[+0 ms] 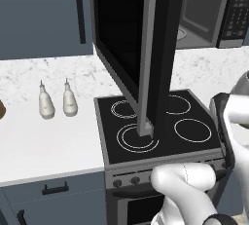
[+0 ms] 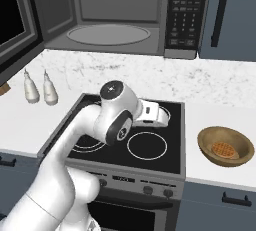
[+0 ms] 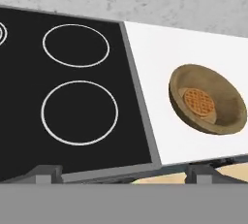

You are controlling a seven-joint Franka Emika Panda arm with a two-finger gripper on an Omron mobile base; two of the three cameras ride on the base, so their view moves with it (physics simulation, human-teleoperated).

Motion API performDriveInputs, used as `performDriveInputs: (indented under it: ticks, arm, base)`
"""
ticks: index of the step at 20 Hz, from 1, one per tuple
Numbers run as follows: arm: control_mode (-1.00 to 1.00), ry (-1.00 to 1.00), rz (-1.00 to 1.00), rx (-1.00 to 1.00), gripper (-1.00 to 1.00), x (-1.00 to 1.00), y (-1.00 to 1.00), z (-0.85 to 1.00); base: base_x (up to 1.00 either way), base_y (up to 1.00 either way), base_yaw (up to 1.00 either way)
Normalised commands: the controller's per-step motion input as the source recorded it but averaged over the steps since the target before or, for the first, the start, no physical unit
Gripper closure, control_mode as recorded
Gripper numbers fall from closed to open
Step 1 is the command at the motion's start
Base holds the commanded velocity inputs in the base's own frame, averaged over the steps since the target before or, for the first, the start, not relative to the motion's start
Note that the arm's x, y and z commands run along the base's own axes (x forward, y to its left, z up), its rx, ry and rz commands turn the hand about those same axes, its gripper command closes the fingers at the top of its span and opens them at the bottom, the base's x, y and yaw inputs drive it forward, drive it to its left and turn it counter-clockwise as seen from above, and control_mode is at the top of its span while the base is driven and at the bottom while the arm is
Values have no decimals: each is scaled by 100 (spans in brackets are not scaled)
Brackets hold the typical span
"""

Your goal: Open the microwave, place the bowl with waffle inside the microwave, then close the microwave door and turn it on.

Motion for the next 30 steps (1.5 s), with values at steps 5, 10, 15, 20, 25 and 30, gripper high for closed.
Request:
performDriveInputs:
  ticks: [5,10,15,20,25,30]
  arm:
    - [-100,48,-18,-12,-100,99,-96,-36]
    - [-100,44,-9,-1,-100,100,-96,-24]
    - [-100,26,-2,3,-100,94,-86,-46]
    - [-100,2,0,20,-100,29,-82,-53]
    - [-100,-16,0,16,-100,-8,-59,-44]
    - [-100,1,0,1,-100,23,-2,-46]
  base:
    - [0,0,0]
    - [0,0,0]
    - [0,0,0]
    - [0,0,0]
    - [0,0,0]
    - [0,0,0]
